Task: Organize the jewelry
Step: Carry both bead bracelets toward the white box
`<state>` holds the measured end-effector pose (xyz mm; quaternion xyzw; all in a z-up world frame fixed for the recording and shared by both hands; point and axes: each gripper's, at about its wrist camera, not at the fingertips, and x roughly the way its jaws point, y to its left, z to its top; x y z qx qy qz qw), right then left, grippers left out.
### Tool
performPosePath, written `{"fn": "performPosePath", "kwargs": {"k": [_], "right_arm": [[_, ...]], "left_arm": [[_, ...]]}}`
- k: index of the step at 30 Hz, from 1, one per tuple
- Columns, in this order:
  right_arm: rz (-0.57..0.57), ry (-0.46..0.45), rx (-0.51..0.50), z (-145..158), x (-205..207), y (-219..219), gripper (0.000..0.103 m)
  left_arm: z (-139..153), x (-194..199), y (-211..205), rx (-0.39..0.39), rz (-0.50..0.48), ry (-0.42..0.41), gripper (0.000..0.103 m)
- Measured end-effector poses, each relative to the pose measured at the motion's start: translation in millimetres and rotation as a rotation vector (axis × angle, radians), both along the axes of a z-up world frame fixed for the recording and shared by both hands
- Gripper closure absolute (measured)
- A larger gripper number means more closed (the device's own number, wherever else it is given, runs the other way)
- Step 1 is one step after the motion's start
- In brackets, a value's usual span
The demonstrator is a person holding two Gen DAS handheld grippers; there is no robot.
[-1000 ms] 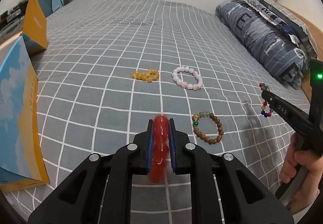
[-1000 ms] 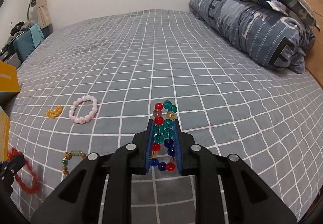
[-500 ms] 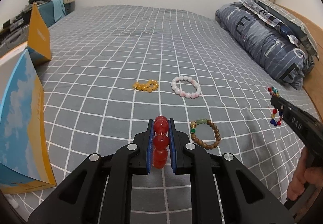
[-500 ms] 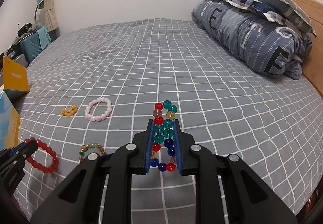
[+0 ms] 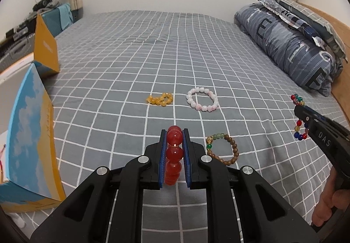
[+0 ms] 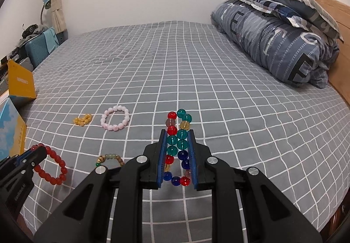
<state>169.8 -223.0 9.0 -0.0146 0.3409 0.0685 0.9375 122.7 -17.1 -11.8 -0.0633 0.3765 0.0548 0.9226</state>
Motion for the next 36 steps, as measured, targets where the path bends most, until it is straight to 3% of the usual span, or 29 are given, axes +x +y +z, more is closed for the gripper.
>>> {"fn": "performPosePath", "kwargs": {"k": [5,17,36], "right_arm": [[0.012,-0.018,-0.002,16,-9,8,0.086],[0.07,-0.065,-0.006,69,-33,44,0.086],[0.282,-0.094,0.01,124,-87,168,0.086]], "left_arm": [[11,-4,6,-0.023,-0.007,0.001,0.09],[59,-30,31,0.015,0.025,-0.048,0.09],[128,-120,141,0.057,0.219,-0.11,0.09]]}}
